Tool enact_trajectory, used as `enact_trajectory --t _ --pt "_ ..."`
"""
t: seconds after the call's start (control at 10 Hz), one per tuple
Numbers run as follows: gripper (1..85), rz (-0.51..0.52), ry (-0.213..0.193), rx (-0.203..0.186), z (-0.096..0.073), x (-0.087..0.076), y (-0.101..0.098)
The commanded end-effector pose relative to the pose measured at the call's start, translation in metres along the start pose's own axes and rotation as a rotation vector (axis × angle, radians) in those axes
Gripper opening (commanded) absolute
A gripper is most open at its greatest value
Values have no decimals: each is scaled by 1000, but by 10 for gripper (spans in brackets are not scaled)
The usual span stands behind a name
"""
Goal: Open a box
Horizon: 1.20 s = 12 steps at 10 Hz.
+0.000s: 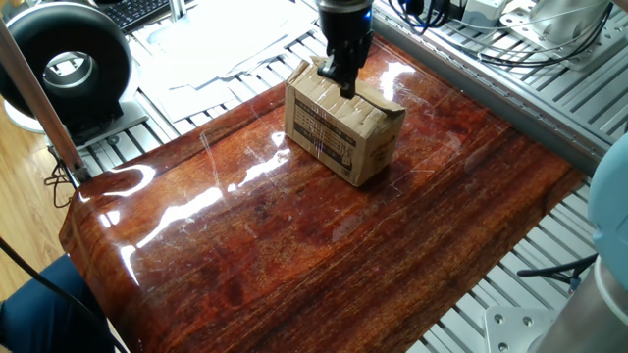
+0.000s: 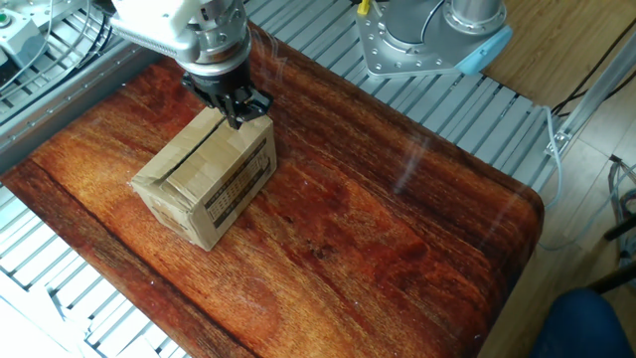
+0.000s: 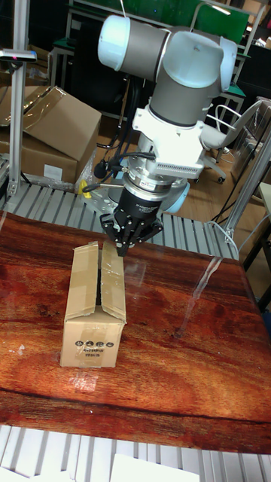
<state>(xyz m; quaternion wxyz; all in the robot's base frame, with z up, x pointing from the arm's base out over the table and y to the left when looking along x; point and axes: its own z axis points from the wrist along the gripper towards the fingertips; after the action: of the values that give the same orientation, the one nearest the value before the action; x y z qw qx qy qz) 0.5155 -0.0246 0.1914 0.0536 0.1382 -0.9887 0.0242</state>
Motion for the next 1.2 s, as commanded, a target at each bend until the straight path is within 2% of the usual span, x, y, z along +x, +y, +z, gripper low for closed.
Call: enact_trajectory --t 0.0,0.2,0.4,0.5,0.6,0.7,0.8,1.0,1.1 --pt "10 -32 12 23 8 14 -18" --pt "10 -87 -49 125 9 0 -45" --pt "10 -128 -77 175 13 -7 -59" --pt "10 -115 -93 139 17 -9 -50" --pt "10 -87 -108 67 22 -12 -32" --pt "10 -67 -113 38 23 -14 -24" --pt "10 -61 -117 26 24 -15 -20" --pt "10 -102 -123 91 23 -17 -37" --pt "10 -144 -141 160 20 -23 -54"
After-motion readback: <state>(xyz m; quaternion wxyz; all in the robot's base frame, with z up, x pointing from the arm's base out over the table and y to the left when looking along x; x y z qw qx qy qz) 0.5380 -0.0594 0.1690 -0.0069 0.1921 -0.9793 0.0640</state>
